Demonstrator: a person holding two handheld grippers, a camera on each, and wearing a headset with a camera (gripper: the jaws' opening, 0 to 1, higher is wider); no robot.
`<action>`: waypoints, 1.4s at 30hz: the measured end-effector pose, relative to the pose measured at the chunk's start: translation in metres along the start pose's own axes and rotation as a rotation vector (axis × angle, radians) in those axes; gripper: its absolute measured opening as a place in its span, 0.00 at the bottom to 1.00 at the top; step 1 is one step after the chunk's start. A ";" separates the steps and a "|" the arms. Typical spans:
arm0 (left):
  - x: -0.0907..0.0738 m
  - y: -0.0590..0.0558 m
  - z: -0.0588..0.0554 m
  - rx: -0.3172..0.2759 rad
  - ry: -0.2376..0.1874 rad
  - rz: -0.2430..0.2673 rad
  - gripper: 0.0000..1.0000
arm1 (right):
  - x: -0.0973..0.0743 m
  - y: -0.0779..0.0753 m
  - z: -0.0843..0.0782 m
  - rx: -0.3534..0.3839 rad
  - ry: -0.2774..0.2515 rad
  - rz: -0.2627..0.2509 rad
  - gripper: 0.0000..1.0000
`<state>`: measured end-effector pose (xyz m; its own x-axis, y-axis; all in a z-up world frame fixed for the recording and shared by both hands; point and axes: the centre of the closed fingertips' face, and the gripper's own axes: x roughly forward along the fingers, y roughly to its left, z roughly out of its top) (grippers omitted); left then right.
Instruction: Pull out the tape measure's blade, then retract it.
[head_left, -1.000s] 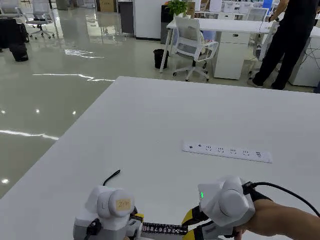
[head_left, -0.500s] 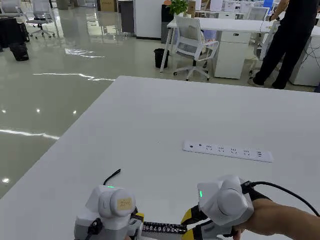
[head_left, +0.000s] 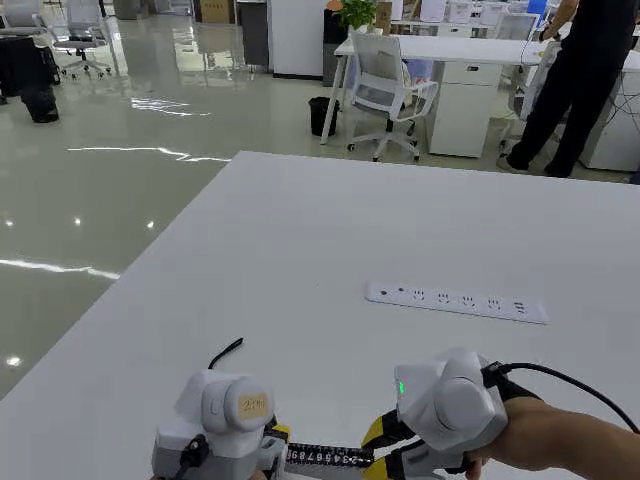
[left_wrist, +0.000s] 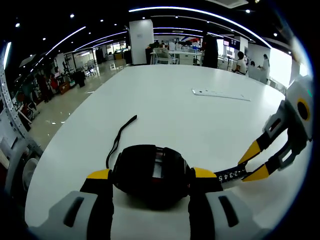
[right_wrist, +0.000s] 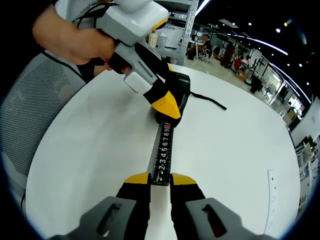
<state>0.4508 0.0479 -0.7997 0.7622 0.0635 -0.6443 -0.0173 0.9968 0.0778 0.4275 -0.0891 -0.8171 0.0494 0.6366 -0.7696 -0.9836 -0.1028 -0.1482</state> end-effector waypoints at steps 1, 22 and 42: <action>0.000 0.000 0.000 -0.001 0.001 0.001 0.56 | 0.000 0.000 0.000 0.000 0.000 -0.001 0.14; 0.000 0.000 0.000 0.006 0.002 -0.005 0.56 | 0.004 -0.001 0.003 -0.001 -0.004 -0.004 0.14; 0.001 0.001 0.000 0.002 0.005 -0.019 0.56 | 0.015 -0.001 0.011 -0.002 -0.014 -0.002 0.14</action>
<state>0.4512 0.0489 -0.8003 0.7589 0.0452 -0.6497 -0.0016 0.9977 0.0676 0.4278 -0.0713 -0.8213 0.0489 0.6478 -0.7602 -0.9832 -0.1027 -0.1508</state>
